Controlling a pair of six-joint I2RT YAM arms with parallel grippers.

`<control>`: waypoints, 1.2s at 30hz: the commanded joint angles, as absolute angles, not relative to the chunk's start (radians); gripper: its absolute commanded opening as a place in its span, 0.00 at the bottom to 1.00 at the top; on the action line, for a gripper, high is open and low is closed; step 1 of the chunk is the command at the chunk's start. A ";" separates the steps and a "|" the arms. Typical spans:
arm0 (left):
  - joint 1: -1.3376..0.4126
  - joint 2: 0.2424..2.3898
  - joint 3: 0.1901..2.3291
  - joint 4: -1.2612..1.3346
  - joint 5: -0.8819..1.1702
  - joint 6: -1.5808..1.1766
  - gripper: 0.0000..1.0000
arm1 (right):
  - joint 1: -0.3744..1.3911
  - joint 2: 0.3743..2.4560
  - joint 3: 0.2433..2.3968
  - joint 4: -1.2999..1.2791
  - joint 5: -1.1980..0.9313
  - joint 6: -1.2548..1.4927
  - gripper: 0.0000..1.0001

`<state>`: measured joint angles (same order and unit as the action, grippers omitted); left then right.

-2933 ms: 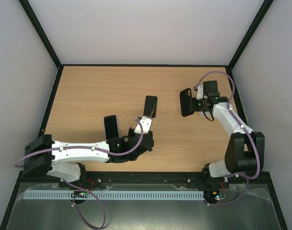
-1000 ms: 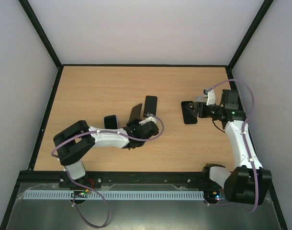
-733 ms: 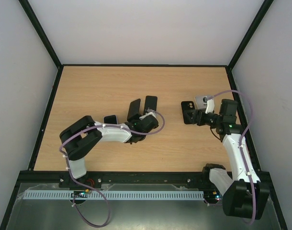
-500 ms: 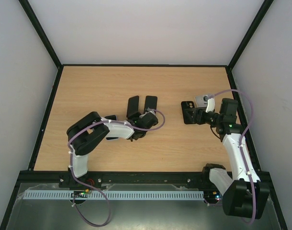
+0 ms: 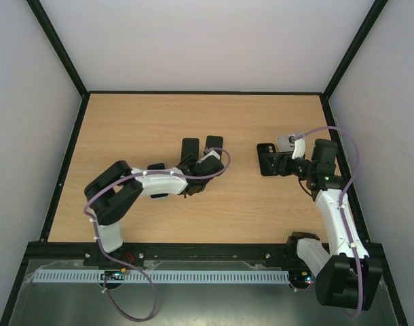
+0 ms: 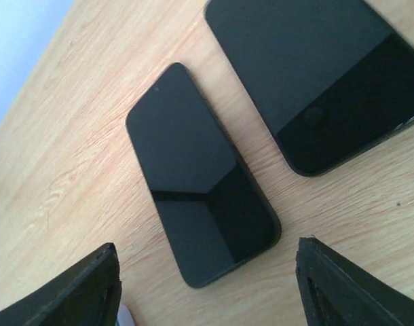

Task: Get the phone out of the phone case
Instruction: Place the phone at the center of the board, then pick up the phone at the center of the board.

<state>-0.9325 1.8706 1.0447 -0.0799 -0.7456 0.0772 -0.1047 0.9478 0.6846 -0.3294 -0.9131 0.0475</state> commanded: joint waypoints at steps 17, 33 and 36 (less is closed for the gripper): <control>-0.670 1.436 0.966 -0.642 -0.398 -0.726 0.87 | -0.106 0.930 0.686 -0.314 -0.905 0.033 0.69; -0.450 1.611 0.964 -0.570 -0.149 -0.595 0.92 | -0.106 0.925 0.687 -0.325 -0.889 0.021 0.70; -0.428 1.637 0.978 -0.558 -0.130 -0.587 0.92 | -0.106 0.924 0.687 -0.326 -0.886 0.019 0.70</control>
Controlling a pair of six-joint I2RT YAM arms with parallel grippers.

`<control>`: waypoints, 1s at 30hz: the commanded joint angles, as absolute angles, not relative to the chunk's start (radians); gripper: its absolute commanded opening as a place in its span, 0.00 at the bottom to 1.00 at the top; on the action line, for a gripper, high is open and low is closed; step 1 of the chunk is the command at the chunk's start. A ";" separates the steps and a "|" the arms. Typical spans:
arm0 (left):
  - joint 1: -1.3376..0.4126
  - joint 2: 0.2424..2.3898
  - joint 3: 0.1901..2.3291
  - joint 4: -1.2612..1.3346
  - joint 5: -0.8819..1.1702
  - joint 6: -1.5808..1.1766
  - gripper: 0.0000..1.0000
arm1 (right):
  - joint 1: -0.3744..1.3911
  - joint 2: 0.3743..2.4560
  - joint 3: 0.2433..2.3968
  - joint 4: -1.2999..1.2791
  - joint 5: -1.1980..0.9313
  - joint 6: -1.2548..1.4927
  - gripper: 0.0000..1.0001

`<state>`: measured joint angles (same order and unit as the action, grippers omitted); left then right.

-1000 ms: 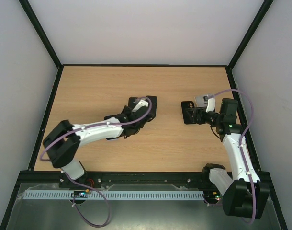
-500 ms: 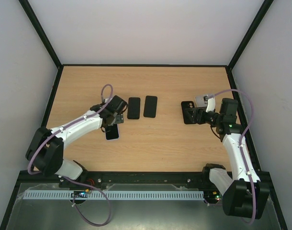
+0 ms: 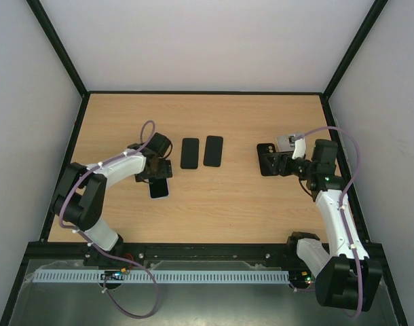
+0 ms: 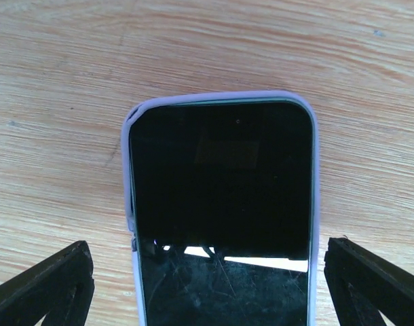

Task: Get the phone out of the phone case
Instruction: Pick up the phone at the center of the board.

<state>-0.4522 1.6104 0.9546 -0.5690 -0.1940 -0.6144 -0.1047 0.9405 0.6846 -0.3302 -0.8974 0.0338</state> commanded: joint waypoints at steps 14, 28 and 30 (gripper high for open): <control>-0.417 1.726 1.061 -0.598 -0.143 -0.594 0.91 | -0.106 0.920 0.688 -0.328 -0.883 0.015 0.70; -0.413 1.793 1.084 -0.636 -0.142 -0.559 0.96 | -0.106 0.919 0.688 -0.330 -0.879 0.015 0.70; -0.413 1.801 1.080 -0.633 -0.140 -0.557 0.96 | -0.106 0.919 0.687 -0.330 -0.878 0.015 0.70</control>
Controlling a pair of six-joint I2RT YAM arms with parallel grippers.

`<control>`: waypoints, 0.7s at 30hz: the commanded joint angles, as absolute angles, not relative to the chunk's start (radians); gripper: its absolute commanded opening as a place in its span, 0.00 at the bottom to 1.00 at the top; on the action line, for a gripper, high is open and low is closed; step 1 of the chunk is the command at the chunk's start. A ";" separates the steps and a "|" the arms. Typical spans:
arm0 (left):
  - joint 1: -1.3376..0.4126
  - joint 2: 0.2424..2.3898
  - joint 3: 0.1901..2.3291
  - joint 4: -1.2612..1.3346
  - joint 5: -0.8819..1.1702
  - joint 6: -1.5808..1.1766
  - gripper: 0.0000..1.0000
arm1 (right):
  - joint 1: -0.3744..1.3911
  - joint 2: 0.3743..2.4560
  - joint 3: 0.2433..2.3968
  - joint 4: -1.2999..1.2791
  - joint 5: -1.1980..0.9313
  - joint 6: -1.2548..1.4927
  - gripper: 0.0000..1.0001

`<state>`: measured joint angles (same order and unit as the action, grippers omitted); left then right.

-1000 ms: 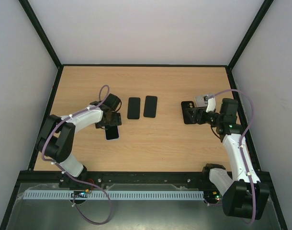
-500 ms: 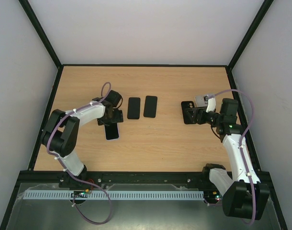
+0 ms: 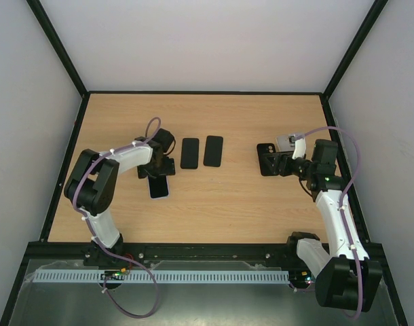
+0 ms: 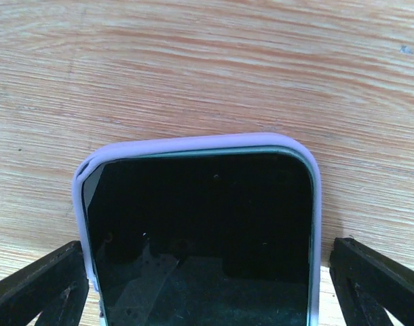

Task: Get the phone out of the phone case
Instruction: Pick up the phone at the center of the board.

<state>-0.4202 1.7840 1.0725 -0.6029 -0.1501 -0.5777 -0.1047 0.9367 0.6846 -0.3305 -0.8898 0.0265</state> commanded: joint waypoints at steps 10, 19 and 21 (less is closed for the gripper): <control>-0.412 1.811 1.069 -0.613 -0.099 -0.573 0.90 | -0.106 0.913 0.687 -0.330 -0.878 0.015 0.70; -0.413 1.827 1.058 -0.610 -0.099 -0.574 0.93 | -0.106 0.913 0.687 -0.328 -0.878 0.015 0.70; -0.413 1.827 1.050 -0.601 -0.089 -0.572 0.93 | -0.106 0.913 0.686 -0.327 -0.878 0.015 0.70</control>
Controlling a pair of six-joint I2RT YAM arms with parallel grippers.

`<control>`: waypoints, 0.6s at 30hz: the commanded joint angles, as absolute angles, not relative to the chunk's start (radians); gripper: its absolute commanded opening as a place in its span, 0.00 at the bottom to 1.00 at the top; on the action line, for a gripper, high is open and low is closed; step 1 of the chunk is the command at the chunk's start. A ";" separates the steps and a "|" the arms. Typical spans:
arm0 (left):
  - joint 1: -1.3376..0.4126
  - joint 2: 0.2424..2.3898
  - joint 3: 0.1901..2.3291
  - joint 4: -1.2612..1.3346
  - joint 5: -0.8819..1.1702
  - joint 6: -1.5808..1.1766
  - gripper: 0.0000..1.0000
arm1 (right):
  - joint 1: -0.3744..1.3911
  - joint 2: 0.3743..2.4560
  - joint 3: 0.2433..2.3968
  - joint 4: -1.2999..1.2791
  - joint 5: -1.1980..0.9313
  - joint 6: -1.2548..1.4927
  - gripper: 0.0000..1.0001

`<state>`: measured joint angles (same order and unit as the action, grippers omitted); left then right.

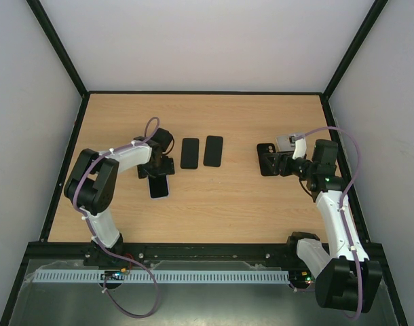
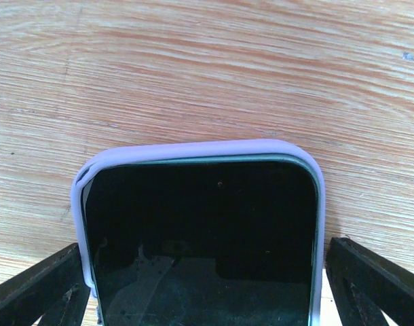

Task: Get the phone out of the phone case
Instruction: Pick up the phone at the center of the board.

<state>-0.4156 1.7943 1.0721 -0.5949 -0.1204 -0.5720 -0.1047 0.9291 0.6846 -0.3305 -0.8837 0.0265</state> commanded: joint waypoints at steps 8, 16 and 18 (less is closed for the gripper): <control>-0.411 1.851 1.037 -0.581 -0.073 -0.564 0.93 | -0.106 0.911 0.684 -0.326 -0.875 0.016 0.70; -0.411 1.861 1.036 -0.586 -0.076 -0.536 0.91 | -0.106 0.911 0.684 -0.326 -0.874 0.018 0.70; -0.411 1.857 1.035 -0.599 -0.085 -0.530 0.90 | -0.106 0.911 0.684 -0.326 -0.875 0.018 0.70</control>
